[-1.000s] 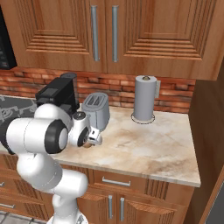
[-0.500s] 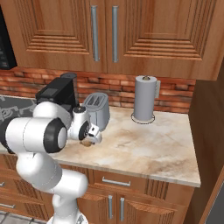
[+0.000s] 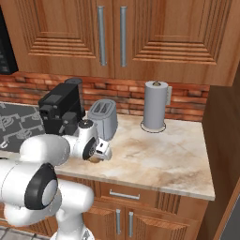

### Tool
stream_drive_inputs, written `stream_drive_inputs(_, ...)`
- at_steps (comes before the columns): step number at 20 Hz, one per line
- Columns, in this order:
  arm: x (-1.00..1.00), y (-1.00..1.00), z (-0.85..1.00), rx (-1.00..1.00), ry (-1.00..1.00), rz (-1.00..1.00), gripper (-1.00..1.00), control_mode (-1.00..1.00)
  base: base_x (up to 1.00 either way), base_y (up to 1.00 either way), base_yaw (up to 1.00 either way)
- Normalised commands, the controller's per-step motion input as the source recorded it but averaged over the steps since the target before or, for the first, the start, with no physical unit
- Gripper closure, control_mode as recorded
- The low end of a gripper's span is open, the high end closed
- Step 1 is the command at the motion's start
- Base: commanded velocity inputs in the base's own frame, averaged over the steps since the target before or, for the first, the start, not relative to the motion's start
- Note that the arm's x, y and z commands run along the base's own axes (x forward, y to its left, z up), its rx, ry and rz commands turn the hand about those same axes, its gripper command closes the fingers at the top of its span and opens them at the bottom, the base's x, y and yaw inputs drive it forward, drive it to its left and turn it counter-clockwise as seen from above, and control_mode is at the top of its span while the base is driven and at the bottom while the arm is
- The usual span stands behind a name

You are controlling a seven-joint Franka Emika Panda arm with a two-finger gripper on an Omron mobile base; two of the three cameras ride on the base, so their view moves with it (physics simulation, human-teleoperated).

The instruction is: Place the beer and liquor on the top shelf of the fridge to keep them out of children's reach, and place the onion on lower shelves for easy access.

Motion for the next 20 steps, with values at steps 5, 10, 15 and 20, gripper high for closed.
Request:
stream_drive_inputs(5,-0.65,-0.28,0.59,0.00,-0.11,0.00,1.00,-1.00,0.00,0.00,0.00)
stream_drive_inputs(10,-0.48,-0.08,0.90,0.00,-0.12,0.00,1.00,-1.00,0.00,0.00,0.00)
stream_drive_inputs(15,-0.56,0.00,0.72,-0.01,-0.02,0.00,1.00,-1.00,0.00,0.00,0.00)
stream_drive_inputs(20,-0.60,0.00,0.69,-0.02,0.00,0.00,1.00,-1.00,0.00,0.00,0.00)
